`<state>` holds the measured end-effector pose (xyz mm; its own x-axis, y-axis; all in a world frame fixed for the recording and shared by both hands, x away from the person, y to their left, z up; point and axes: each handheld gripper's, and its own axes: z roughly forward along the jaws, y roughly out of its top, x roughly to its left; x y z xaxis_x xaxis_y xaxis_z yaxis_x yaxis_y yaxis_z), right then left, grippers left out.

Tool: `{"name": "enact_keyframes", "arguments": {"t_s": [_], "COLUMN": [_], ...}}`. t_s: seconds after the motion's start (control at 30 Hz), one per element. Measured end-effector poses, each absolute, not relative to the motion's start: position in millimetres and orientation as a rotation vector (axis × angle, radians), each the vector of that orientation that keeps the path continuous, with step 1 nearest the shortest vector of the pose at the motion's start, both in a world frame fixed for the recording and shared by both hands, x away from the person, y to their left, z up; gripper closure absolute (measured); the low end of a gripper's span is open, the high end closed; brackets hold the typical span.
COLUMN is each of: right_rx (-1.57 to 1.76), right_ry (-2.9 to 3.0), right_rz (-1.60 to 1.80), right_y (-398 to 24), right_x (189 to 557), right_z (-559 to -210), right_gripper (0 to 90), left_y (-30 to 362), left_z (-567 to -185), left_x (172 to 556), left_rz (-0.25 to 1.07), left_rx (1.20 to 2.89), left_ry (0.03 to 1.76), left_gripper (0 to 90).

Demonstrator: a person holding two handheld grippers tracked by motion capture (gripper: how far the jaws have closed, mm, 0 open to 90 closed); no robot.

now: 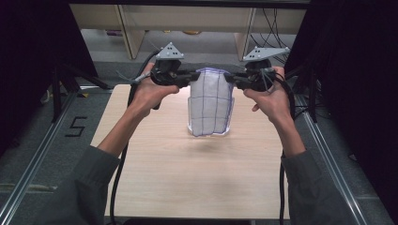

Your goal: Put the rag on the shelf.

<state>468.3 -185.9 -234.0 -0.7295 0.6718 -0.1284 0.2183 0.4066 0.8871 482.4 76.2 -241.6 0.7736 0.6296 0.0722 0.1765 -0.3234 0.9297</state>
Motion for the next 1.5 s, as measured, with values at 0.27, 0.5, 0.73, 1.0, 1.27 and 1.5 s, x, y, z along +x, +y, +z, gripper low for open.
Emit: {"name": "enact_keyframes", "arguments": {"t_s": [0.27, 0.5, 0.73, 1.0, 1.27, 1.5], "right_rx": [0.778, 0.819, 0.856, 0.946, 1.053, 1.1], "right_ry": [2.181, 2.155, 2.153, 2.159, 2.184, 2.196], "right_rz": [1.292, 1.326, 1.312, 1.364, 1.349, 1.307], "right_y": [-182.1, -180.9, -181.9, -184.0, -186.7, -181.8], "right_x": [487.3, 504.6, 523.4, 550.4, 579.2, 600.4], "right_z": [-221.1, -213.6, -216.5, -232.2, -252.1, -272.0], "right_gripper": [85.2, 85.2, 85.0, 85.0, 85.0, 84.9], "left_y": [72.2, 72.8, 73.2, 71.2, 67.5, 65.7], "left_z": [-231.5, -227.2, -235.7, -251.7, -272.4, -291.4], "left_x": [499.2, 514.9, 533.0, 558.0, 579.6, 594.2], "left_rz": [0.535, 0.508, 0.481, 0.445, 0.411, 0.467], "left_rx": [1.842, 1.801, 1.771, 1.733, 1.715, 1.746], "left_ry": [0.626, 0.655, 0.696, 0.761, 0.817, 0.872], "left_gripper": [80.0, 79.7, 78.6, 77.8, 77.6, 78.4]}}
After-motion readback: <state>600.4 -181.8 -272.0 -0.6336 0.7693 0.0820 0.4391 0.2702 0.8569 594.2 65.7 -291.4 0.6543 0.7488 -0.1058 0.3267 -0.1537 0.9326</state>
